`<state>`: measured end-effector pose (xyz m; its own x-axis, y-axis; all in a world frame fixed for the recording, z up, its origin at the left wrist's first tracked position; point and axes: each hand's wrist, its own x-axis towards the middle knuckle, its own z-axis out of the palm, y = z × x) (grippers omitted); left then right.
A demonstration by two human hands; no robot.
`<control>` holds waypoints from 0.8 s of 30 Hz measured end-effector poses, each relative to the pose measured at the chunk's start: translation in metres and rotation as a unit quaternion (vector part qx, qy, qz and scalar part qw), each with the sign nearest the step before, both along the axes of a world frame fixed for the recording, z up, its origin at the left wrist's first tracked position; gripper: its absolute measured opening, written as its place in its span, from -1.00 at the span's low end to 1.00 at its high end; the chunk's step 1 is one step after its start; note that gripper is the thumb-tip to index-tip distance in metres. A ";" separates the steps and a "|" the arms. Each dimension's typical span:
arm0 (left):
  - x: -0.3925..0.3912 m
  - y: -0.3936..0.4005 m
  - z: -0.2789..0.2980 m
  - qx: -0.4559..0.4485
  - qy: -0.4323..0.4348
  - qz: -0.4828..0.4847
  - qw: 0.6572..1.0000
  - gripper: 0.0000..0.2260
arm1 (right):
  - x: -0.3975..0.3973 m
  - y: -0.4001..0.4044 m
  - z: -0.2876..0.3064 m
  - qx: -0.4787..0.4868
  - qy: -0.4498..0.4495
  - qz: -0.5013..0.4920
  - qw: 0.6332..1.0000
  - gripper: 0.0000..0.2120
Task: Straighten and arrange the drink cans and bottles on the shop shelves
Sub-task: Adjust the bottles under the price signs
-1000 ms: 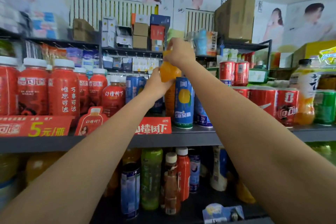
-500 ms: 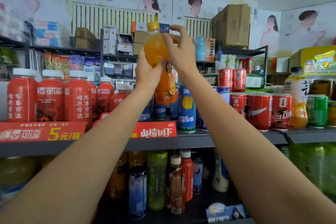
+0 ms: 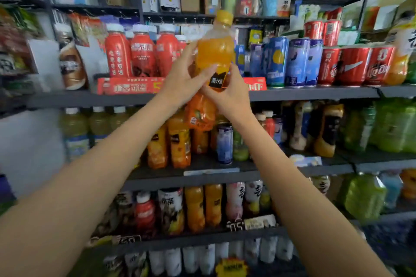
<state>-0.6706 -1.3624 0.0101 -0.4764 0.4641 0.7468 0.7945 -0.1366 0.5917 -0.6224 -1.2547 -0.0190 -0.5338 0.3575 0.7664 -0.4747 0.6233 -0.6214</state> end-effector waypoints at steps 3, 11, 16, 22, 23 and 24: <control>-0.004 -0.026 -0.037 -0.070 -0.024 0.031 0.997 -0.45 | -0.005 -0.013 -0.043 0.001 -0.055 -0.019 0.998 -0.34; -0.042 -0.050 -0.098 -0.190 -0.068 0.178 0.963 -0.64 | -0.037 -0.004 -0.093 -0.042 -0.154 -0.102 0.982 -0.30; -0.067 -0.041 -0.123 -0.322 -0.065 0.246 0.912 -0.50 | -0.066 -0.001 -0.113 -0.020 -0.190 -0.098 0.977 -0.32; -0.086 -0.027 -0.142 -0.433 -0.071 0.254 0.862 -0.44 | -0.099 -0.001 -0.133 -0.012 -0.220 -0.110 0.969 -0.29; -0.090 -0.026 -0.145 -0.449 -0.080 0.249 0.854 -0.42 | -0.102 0.000 -0.136 -0.014 -0.229 -0.116 0.966 -0.30; -0.093 -0.026 -0.147 -0.458 -0.089 0.244 0.850 -0.41 | -0.104 0.001 -0.139 -0.020 -0.238 -0.122 0.963 -0.32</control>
